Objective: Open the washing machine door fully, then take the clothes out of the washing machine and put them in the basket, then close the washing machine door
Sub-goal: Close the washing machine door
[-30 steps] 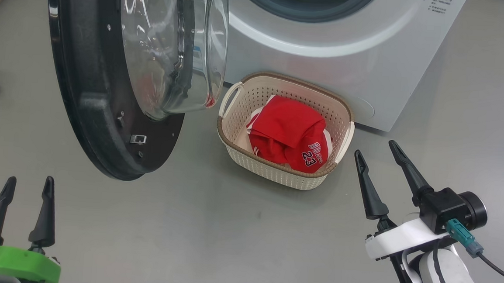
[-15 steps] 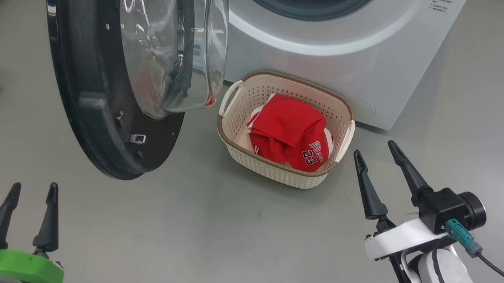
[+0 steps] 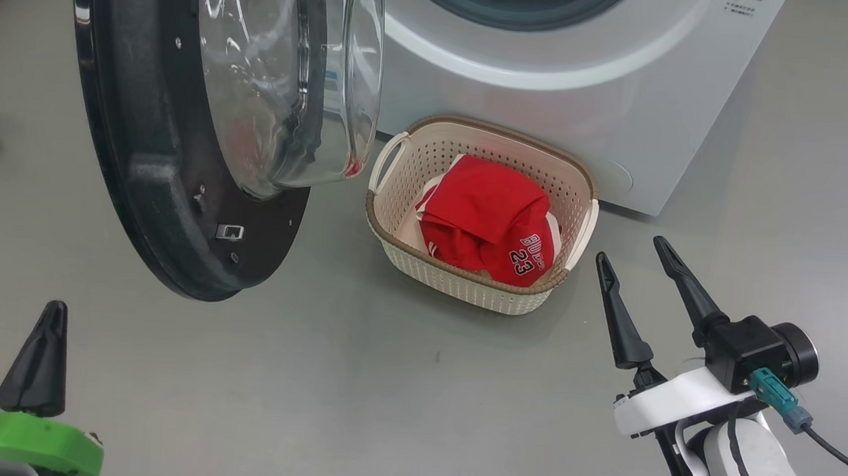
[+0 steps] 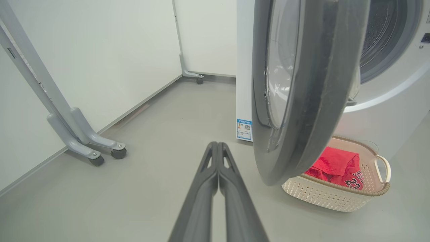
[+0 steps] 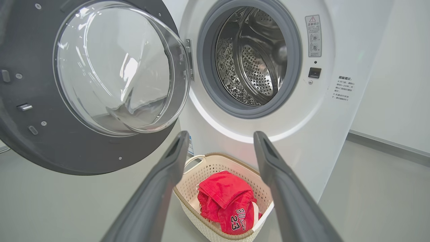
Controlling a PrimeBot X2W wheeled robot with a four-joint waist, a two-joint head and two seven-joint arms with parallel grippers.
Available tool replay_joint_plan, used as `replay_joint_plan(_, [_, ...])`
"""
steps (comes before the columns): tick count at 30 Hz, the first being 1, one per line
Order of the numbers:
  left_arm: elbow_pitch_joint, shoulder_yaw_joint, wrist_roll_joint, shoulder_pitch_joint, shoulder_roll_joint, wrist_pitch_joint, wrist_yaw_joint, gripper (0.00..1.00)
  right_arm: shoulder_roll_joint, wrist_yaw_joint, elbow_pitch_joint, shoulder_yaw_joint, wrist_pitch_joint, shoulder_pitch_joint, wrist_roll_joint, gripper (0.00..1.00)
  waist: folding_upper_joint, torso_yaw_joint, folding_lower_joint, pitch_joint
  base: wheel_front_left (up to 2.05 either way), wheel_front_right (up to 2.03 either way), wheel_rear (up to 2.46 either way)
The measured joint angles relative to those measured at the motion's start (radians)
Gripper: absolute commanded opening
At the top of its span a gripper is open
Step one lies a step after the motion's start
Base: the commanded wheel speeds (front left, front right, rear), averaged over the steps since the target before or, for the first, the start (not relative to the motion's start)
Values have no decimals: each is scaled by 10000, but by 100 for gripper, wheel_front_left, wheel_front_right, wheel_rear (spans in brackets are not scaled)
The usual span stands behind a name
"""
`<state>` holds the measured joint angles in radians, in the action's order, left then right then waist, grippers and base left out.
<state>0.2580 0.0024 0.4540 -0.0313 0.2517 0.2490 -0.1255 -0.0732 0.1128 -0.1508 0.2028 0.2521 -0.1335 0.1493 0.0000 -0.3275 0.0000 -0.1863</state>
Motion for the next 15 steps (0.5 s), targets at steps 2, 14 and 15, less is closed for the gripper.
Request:
replay_joint_plan(2, [-38,31,15,-116,35,2,0,0,4,0,0,-4,0,0,0,100,0,-2,0,-19,0,0,0])
replay_joint_plan(14, [-706,-148,2598,-961,-194,-349,0,0,21,2,-15,-12,0,-1,-4,100,0,24,0,-81,0,0,0])
replay_joint_plan(15, [-748,-102,3139,-1041,-316,-520,0,0,21,2,-19,-13,0,-1,-4,100,0,31,0,-87,0,0,0])
